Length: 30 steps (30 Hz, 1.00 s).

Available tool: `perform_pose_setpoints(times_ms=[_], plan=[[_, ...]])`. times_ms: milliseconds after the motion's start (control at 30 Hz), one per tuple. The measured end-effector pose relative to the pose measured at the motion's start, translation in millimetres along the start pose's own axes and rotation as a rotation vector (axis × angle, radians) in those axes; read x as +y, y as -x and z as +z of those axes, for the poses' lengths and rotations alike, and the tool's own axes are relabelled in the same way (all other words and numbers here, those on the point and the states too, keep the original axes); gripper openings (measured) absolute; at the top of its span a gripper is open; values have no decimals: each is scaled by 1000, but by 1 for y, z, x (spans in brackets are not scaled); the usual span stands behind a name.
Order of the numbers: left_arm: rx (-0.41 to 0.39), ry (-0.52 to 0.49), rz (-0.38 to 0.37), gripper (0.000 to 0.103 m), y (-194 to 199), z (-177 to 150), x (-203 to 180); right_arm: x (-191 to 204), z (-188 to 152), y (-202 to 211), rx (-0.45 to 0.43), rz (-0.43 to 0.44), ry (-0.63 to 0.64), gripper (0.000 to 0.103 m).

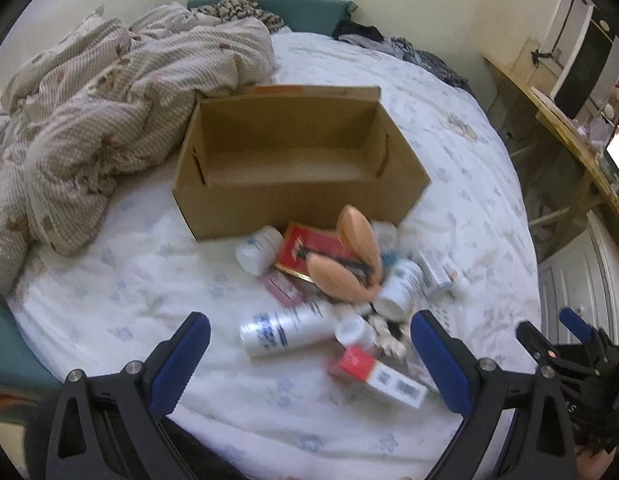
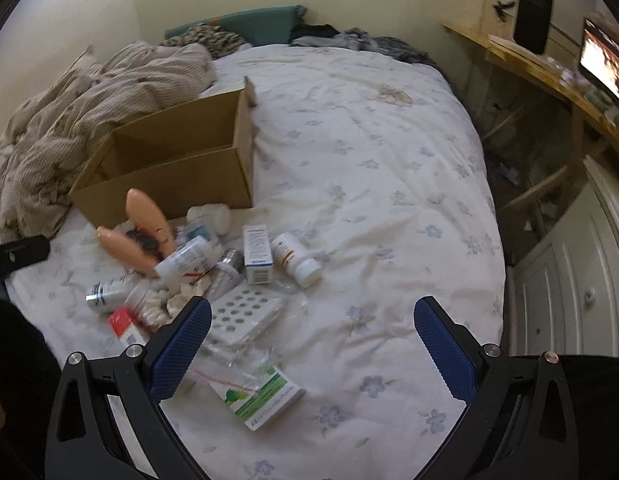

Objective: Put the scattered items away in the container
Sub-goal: 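Grasp the peach nail clippers with the left gripper while the right grasps a white pill bottle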

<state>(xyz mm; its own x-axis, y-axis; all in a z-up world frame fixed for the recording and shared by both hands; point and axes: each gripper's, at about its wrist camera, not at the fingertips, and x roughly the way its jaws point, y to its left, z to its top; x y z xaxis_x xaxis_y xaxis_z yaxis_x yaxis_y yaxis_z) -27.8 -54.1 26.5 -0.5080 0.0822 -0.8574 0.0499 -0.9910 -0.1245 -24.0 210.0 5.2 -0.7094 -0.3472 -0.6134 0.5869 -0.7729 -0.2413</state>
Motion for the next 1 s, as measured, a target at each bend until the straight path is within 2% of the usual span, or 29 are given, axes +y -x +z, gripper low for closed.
perform_pose_setpoints(times_ms=[167,333,467,567,700,800,867,900,1000], plan=[[-13,10,-2,101,-6,27,11,2,5,0,-15,21,-1,102],[-50,36,7,101,-15,34,23,5,3,-1,-21,11,13,102],[-12,139,-39,101,-23,31,46,3,3,-7,-2,-13,21,102],[-43,179,-19,101,-19,33,58,-7,6,-8,-1,-29,-5,102],[-17,197,-27,101,-24,31,61,-42,30,-5,-30,-82,-68,102],[-41,200,-34,101,-24,35,62,-66,49,-12,-1,29,-130,102],[-55,199,-49,101,-24,37,62,-69,62,-27,69,95,-114,101],[-49,196,-67,101,-26,38,62,-64,66,-35,99,120,-76,100],[36,176,-126,100,-43,37,58,-43,70,-69,205,117,82,77]])
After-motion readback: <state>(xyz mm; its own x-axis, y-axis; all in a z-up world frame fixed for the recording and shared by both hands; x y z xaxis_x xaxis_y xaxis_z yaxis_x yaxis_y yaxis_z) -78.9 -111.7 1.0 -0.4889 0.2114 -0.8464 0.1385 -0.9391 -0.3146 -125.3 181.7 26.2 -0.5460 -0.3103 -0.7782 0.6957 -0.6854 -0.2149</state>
